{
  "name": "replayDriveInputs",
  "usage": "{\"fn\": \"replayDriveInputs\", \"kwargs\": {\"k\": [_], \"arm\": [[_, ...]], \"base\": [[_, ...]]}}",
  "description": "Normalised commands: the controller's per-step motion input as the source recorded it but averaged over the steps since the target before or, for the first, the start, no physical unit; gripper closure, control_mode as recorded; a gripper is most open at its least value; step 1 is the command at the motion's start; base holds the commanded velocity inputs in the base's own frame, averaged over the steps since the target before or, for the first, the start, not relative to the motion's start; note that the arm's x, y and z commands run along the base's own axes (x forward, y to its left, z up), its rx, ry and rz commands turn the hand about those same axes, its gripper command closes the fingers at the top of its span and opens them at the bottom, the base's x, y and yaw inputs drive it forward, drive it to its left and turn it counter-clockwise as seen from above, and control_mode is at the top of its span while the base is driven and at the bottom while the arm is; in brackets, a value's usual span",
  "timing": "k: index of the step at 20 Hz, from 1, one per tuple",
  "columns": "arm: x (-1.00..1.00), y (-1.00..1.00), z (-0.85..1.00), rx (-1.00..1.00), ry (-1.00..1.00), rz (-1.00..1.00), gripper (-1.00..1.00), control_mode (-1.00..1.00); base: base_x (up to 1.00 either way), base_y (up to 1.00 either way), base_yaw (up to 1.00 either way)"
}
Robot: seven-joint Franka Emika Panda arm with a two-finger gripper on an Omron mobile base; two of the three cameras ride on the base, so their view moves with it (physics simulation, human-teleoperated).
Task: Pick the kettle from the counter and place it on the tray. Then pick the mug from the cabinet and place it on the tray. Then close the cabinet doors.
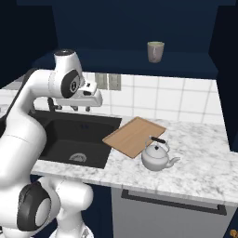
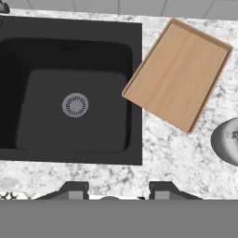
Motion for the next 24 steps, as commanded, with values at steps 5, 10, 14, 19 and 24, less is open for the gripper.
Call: {"fn": "replayDriveInputs", "kwargs": {"k": [5, 10, 14, 19, 24], "arm": [[-0.13, -0.05, -0.15, -0.06, 0.0, 0.0, -1.0, -1.0], [-0.28, -0.41, -0.29, 0.0, 0.0, 0.02, -1.0, -1.0], [-0.21, -0.71, -0.18, 0.04, -0.01, 0.09, -1.0, -1.0], [-0.06, -0.7, -0.14, 0.01, 0.0, 0.12, -1.0, -1.0], [-0.01, -0.74, -0.17, 0.0, 0.0, 0.21, -1.0, -1.0]], "base": [[0.0, 0.0, 0.0], [0.0, 0.0, 0.0], [0.0, 0.0, 0.0], [0.0, 0.0, 0.0], [0.0, 0.0, 0.0]]}}
